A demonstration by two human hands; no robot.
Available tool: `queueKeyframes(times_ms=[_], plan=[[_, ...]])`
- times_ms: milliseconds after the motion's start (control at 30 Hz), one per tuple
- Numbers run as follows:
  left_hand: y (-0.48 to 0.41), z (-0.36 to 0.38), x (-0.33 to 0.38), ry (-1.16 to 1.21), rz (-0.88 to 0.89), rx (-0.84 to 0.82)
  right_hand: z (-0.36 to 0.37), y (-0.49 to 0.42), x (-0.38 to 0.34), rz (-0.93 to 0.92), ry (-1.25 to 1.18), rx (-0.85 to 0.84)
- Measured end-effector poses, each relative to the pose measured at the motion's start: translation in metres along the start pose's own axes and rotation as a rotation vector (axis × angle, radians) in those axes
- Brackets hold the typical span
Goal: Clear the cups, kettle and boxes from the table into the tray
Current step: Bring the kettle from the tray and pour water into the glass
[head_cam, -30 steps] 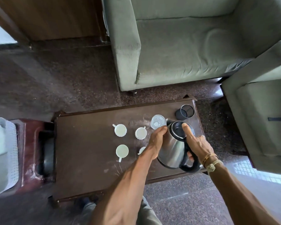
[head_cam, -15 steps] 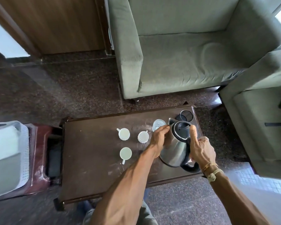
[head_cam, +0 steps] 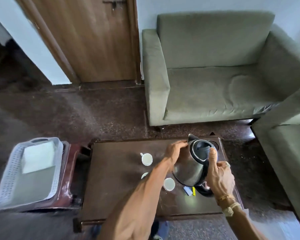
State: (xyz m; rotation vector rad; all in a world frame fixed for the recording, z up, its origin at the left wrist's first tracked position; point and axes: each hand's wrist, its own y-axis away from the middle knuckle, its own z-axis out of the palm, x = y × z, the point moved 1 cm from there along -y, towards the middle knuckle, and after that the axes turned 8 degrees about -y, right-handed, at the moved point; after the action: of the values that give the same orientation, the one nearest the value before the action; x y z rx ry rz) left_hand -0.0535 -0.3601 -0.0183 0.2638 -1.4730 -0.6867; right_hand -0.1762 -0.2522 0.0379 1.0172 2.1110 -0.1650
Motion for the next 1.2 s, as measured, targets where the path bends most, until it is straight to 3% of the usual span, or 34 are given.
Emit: queueKeyframes(times_ms=[233,533,933,1200], plan=[[-0.002,-0.024,0.038,0.044,0.086,0.153,0.006,-0.012,-0.048,-0.069,-0.041,-0.061],[0.004,-0.049,0.066,0.052,0.134,0.180,0.011,-0.024,-0.084,-0.167,-0.089,-0.095],[0.020,-0.028,0.048,0.170,0.024,0.090,-0.001,-0.008,-0.060,-0.094,-0.100,-0.041],[0.022,-0.010,0.024,0.172,0.023,0.122,-0.003,0.011,-0.026,-0.024,-0.131,-0.015]])
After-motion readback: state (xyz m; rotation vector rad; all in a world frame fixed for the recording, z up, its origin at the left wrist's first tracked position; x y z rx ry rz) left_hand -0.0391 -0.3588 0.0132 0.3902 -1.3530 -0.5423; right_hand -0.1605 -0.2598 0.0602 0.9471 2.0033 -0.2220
